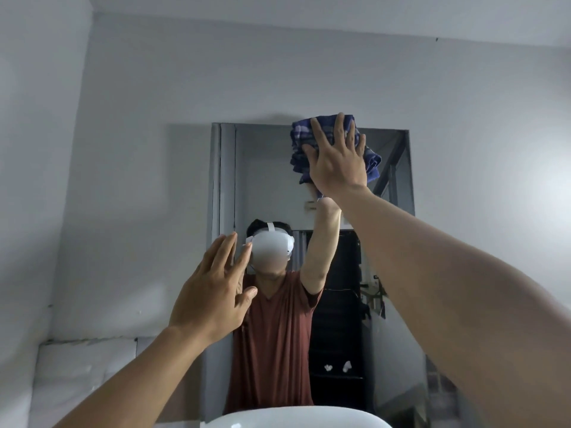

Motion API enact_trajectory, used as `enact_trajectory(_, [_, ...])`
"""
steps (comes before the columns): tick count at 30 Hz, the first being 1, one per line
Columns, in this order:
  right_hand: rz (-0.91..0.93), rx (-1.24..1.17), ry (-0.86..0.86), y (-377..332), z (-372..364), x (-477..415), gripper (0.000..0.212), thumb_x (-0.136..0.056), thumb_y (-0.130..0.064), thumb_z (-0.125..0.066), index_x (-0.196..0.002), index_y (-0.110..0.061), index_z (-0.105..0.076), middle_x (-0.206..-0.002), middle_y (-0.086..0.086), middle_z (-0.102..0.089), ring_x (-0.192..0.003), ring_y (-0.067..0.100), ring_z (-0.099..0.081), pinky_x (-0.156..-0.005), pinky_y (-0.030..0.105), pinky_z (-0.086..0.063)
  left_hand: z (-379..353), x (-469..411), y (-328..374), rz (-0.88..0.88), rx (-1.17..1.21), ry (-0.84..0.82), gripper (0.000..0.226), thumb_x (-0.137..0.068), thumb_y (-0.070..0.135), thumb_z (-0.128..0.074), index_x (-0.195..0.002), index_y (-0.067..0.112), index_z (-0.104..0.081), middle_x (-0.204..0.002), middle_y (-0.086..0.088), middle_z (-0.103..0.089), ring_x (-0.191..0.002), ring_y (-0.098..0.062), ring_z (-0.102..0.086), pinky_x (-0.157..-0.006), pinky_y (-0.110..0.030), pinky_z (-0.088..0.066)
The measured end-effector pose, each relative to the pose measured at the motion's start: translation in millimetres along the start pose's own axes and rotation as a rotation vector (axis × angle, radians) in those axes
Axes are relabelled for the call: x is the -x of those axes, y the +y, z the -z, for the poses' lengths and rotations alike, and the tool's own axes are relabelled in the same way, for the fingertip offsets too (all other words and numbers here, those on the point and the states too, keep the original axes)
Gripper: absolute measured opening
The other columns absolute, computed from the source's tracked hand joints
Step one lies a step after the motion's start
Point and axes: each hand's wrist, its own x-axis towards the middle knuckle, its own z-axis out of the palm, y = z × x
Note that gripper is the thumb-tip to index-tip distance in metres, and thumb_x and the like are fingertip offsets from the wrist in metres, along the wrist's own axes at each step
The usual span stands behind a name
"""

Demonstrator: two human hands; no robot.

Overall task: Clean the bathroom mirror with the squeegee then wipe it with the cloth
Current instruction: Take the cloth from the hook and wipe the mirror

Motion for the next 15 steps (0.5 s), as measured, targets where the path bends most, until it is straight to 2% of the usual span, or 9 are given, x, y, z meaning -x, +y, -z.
enact_trajectory(5, [-0.11,-0.012,-0.004,34,8,2,0.06,-0.105,-0.053,-0.021,-0.16,-0.033,-0.009,-0.168,0.015,0.002,-0.155,0.036,0.005,-0.125,0.053,0.002,2,0,2,0.005,0.021,0.001,0.085,-0.086,0.048,-0.068,-0.156,0.019,-0.03,-0.163,-0.011,-0.026,-0.152,-0.028,-0.021,-0.105,-0.042,-0.047])
enact_trajectory(15, [-0.217,-0.027,-0.007,79,12,24,0.061,-0.104,-0.055,-0.021,-0.16,-0.036,-0.008,-0.168,0.017,0.003,-0.155,0.037,0.002,-0.125,0.053,0.0,4,0,2,-0.011,0.024,0.01,0.087,-0.083,0.044,-0.073,-0.155,0.016,-0.033,-0.16,-0.014,-0.03,-0.151,-0.03,-0.024,-0.103,-0.044,-0.048])
